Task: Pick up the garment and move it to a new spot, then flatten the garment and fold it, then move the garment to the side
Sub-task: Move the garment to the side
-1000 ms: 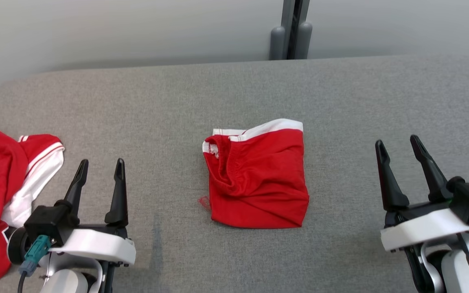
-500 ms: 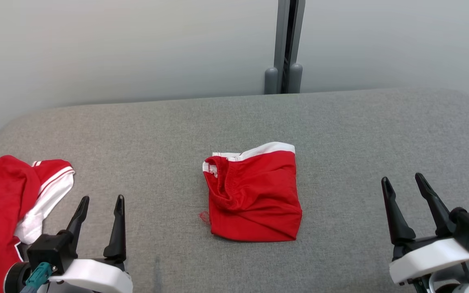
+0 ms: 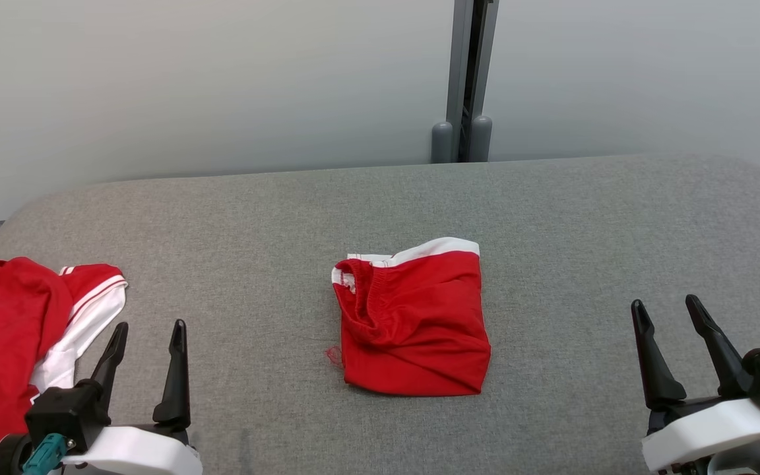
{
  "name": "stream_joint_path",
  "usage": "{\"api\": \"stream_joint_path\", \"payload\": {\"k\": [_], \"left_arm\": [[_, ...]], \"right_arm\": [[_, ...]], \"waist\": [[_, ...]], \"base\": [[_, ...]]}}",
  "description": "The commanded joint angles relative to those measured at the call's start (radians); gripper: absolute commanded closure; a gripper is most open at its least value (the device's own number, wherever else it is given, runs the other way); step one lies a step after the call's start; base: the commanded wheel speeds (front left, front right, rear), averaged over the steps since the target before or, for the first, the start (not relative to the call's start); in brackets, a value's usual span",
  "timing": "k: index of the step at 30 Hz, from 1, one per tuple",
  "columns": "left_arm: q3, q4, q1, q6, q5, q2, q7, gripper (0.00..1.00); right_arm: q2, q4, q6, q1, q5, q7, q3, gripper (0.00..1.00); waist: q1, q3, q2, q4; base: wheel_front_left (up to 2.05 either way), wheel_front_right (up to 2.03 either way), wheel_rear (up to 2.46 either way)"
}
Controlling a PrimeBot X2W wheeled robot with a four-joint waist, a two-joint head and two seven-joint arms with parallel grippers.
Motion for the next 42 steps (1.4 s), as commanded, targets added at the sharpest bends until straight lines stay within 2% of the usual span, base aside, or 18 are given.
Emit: {"api": "stream_joint_path", "payload": {"k": [1, 22, 28, 34, 42], "left_arm": [[0.006, -0.005, 0.006, 0.008, -0.004, 0.007, -0.001, 0.0], [-0.003, -0.014, -0.006, 0.022, -0.003, 0.007, 0.0, 0.0], [-0.011, -0.024, -0.039, 0.014, 0.005, 0.004, -0.004, 0.0], [-0.022, -0.024, -0.094, 0.001, 0.01, -0.009, -0.02, 0.0], [-0.047, 0.021, -0.188, -0.033, 0.018, -0.04, -0.055, 0.0]], "right_arm": [[-0.004, -0.005, 0.0, 0.01, 0.006, 0.006, -0.003, 0.0], [-0.004, 0.012, 0.0, -0.003, 0.013, 0.003, -0.007, 0.0], [-0.004, 0.022, 0.0, -0.045, 0.012, 0.011, 0.006, 0.0], [-0.004, 0.101, 0.0, -0.13, 0.029, 0.019, 0.068, 0.0], [-0.005, 0.301, 0.0, -0.252, 0.055, -0.006, 0.158, 0.0]], "waist": [[0.0, 0.001, 0.0, 0.0], [0.0, 0.016, 0.0, 0.008], [0.0, 0.07, 0.0, 0.027], [0.0, 0.162, 0.0, 0.063], [0.0, 0.279, 0.0, 0.12]], "base": [[0.0, 0.0, 0.0], [0.0, 0.0, 0.0], [0.0, 0.0, 0.0], [0.0, 0.0, 0.0], [0.0, 0.0, 0.0]]}}
